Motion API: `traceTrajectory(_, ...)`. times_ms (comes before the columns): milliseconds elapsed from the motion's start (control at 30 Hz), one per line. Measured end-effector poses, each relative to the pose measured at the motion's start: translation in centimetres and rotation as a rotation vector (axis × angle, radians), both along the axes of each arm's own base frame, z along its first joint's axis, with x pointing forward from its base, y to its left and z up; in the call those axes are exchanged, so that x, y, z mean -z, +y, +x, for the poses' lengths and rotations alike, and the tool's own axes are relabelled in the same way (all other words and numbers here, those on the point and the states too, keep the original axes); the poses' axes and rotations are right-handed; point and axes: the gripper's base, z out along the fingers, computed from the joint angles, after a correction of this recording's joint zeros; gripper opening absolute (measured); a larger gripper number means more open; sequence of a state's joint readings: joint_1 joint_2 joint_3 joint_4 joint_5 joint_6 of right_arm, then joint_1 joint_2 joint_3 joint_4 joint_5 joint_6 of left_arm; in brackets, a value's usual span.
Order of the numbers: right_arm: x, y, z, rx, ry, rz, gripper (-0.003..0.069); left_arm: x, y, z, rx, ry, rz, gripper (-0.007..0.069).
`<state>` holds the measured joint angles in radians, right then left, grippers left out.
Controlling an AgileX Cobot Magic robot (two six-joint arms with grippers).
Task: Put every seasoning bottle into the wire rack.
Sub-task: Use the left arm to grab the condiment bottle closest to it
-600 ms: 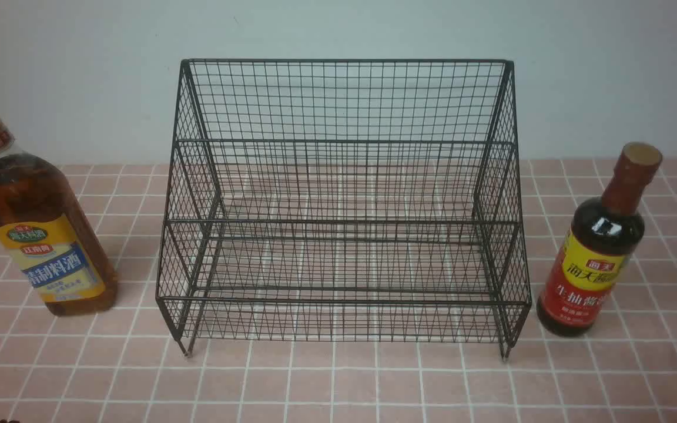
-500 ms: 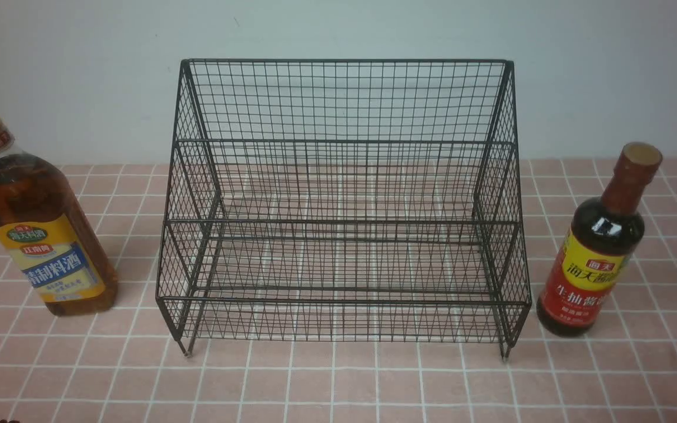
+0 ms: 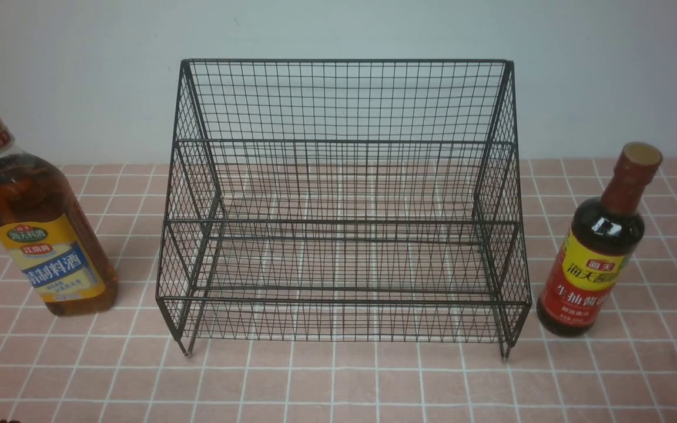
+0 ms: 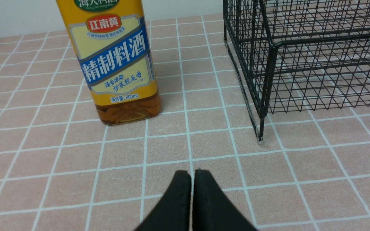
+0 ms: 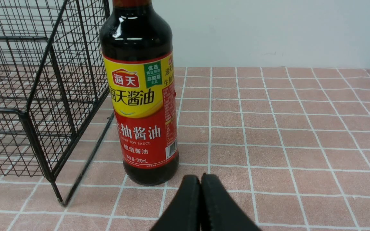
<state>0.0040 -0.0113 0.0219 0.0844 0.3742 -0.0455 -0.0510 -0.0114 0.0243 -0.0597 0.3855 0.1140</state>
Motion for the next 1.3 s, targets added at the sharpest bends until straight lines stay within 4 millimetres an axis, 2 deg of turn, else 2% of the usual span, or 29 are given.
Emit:
traceTrajectory(433, 0.0, 0.0, 0.0, 0.000, 0.000, 0.000, -0.0012, 0.0, 0.0, 0.0, 0.000, -0.002, 0.004, -0.0007)
traceTrajectory(533, 0.0, 0.0, 0.0, 0.000, 0.000, 0.000, -0.0012, -0.4, 0.0, 0.2, -0.007, -0.053, -0.017, -0.0007)
traceTrajectory(767, 0.0, 0.0, 0.0, 0.000, 0.000, 0.000, -0.0012, -3.4, 0.2, 0.4, -0.044, -0.386, -0.184, -0.0007)
traceTrajectory(800, 0.0, 0.0, 0.0, 0.000, 0.000, 0.000, -0.0012, -4.2, 0.4, 0.3, -0.054, -0.475, -0.215, -0.0007)
traceTrajectory(1000, 0.0, 0.0, 0.0, 0.000, 0.000, 0.000, -0.0012, -7.0, 1.1, 0.0, -0.102, -0.764, -0.263, -0.0007)
traceTrajectory(1167, 0.0, 0.0, 0.0, 0.000, 0.000, 0.000, -0.0012, -9.1, 1.2, 2.4, -0.147, -0.671, -0.236, -0.0007)
traceTrajectory(1200, 0.0, 0.0, 0.0, 0.000, 0.001, 0.000, -0.0012, -10.2, 1.2, 4.0, -0.156, -0.617, -0.201, -0.0007)
traceTrajectory(1300, 0.0, 0.0, 0.0, 0.000, 0.001, 0.000, -0.0012, -11.5, 1.1, 6.6, -0.161, -0.544, -0.167, -0.0007)
